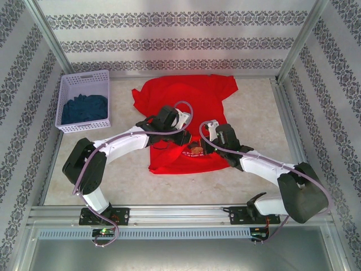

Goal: Fold the inside-out t-shirt
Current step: Turn the T-shirt inside out at the center of the table.

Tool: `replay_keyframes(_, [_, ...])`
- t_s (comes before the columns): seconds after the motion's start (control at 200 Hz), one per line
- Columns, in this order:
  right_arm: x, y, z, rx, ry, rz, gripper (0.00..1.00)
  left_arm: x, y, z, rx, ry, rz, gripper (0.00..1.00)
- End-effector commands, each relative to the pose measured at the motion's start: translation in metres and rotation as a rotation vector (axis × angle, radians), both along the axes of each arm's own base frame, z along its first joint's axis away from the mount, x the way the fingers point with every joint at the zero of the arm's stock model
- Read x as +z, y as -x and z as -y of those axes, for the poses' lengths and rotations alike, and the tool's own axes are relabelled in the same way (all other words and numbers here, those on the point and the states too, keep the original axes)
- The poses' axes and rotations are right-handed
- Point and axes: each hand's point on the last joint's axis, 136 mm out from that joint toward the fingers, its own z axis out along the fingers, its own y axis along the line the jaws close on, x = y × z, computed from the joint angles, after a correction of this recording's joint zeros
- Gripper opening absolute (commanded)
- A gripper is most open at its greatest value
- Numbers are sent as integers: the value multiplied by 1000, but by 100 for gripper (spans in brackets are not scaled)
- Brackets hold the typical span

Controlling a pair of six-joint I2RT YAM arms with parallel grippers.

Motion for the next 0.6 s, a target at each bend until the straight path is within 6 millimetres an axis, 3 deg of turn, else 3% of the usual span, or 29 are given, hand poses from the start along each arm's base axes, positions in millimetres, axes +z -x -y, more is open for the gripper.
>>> replay_keyframes(0.0, [11,1,-4,18,-48,29,0,0,-2,2,-70,-7,51,5])
replay_keyframes(0.36, [13,-2,-1,-5,-81,3,0,-19,1,14,-143,10,18,38])
replay_keyframes(0.595, [14,-3,2,-33,-102,-16,0,-22,5,20,-157,55,12,49])
